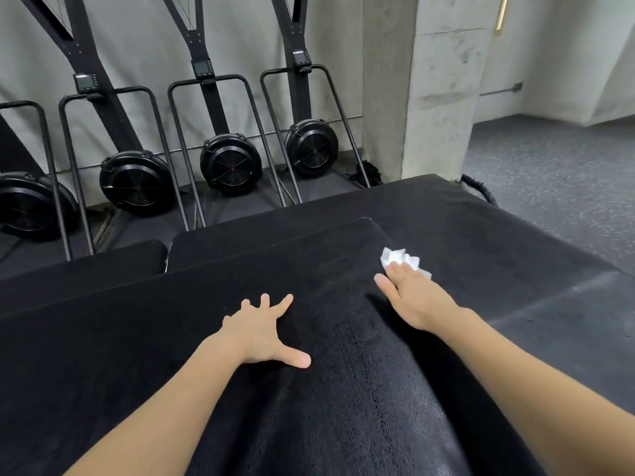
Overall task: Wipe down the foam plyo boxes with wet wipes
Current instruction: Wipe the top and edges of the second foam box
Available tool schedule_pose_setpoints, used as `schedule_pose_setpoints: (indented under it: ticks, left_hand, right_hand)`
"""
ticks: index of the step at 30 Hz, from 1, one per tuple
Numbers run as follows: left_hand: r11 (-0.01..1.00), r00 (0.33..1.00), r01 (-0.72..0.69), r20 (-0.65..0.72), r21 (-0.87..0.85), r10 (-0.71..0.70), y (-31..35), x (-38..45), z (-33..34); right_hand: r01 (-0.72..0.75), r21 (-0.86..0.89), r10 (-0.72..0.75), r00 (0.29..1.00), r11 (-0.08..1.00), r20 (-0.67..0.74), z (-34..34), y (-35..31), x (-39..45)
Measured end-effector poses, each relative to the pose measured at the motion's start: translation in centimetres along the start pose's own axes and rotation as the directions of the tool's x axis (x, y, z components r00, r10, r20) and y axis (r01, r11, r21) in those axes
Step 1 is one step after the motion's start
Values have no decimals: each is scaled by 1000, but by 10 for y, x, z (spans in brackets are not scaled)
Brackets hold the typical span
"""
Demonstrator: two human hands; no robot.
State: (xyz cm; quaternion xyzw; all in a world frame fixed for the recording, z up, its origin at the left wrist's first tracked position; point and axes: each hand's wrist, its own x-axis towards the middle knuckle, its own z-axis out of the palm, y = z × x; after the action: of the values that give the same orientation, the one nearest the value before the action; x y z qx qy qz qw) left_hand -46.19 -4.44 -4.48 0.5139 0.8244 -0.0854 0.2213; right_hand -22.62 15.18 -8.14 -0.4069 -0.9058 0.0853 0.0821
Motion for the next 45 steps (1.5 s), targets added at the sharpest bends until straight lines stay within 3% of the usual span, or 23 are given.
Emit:
schedule_pose_setpoints:
  ticks: [3,7,9,13,20,23,27,29,33,35,37,39,42,45]
  left_hand:
    - [1000,1000,4,-1,-1,-4,0,0,0]
    - [999,1000,13,5,34,-13,2,1,-2]
    - [1000,1000,12,2,26,-12,2,1,-2]
    - [1000,1000,6,-14,0,-6,2,0,0]
    - [999,1000,8,-16,40,-8,2,2,0]
    - [999,1000,10,-22,48,-9,1,2,0]
    - [997,1000,1,-28,75,1,2,3,1]
    - [997,999,4,-34,75,-2,2,3,1]
    - [998,999,3,-46,67,0,2,1,4]
    - [998,999,6,-54,64,-2,2,0,5]
    - [998,999,11,-54,66,-7,2,0,4]
    - [997,999,13,-49,75,-9,2,0,2]
    - [997,998,12,-55,79,-8,2,1,4]
    - [997,999,15,-52,70,-11,2,1,4]
  right_hand:
    - [-27,33,29,998,999,-59,9,-32,-18]
    - [241,153,-241,970,958,-23,13,-80,-56]
    - [305,174,-312,950,936,9,4,-81,-55]
    - [220,264,-246,967,939,67,-15,-40,-27]
    - [285,348,-309,951,893,16,-11,-33,-6]
    - [349,227,-359,933,909,3,2,-31,-16]
    - [541,145,-555,827,828,85,-4,-30,-92]
    - [624,54,-626,779,780,35,-3,-29,-101]
    - [545,-62,-545,838,836,12,7,-51,-52]
    - [374,31,-375,925,927,63,13,-71,-30]
    - [382,-85,-374,922,920,97,17,-79,-29]
    - [486,-259,-487,871,835,65,13,-81,-54]
    - [595,-206,-600,799,777,44,0,-81,-124]
    - [683,-312,-709,704,660,41,1,-76,-146]
